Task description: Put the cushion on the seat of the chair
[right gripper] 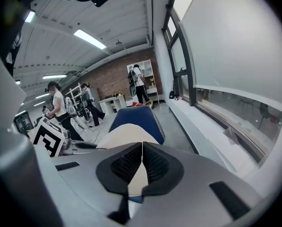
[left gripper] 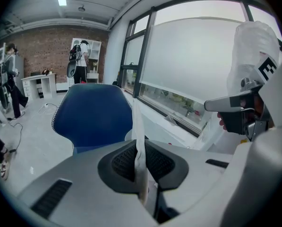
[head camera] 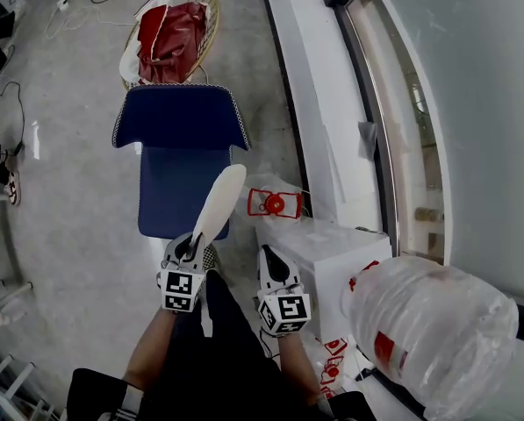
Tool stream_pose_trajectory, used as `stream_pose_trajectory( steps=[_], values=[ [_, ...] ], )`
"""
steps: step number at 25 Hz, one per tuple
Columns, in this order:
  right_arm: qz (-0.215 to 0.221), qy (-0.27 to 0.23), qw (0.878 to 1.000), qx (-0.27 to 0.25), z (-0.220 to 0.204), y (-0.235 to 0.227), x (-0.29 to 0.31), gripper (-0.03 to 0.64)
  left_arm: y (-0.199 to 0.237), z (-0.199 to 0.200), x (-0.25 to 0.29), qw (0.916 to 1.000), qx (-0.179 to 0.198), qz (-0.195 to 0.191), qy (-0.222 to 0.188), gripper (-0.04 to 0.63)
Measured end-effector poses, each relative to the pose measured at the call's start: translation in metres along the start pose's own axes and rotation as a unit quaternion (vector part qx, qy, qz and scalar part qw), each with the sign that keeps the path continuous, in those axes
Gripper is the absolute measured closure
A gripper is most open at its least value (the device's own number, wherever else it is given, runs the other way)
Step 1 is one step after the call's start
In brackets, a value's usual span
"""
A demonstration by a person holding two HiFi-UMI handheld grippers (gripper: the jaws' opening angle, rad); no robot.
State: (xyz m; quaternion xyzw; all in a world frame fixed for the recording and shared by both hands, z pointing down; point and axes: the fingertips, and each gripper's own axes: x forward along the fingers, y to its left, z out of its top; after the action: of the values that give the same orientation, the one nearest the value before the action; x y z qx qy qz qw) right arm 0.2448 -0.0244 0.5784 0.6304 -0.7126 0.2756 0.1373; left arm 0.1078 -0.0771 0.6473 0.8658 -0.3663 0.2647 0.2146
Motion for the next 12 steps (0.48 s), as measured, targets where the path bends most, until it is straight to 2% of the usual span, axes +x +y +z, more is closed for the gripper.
stream_pose_trajectory(
  steps=[6,12],
  values=[
    [0.007,0.009,1.0,0.001,0.0,-0.007,0.014,0.586,0.007,-0.011,0.02,0.9997,-0.006,0.007,0.02,0.557],
    [0.017,0.011,1.0,0.002,0.003,-0.013,0.027,0.586,0.019,-0.011,0.027,0.9994,-0.009,0.024,0.024,0.557]
  ],
)
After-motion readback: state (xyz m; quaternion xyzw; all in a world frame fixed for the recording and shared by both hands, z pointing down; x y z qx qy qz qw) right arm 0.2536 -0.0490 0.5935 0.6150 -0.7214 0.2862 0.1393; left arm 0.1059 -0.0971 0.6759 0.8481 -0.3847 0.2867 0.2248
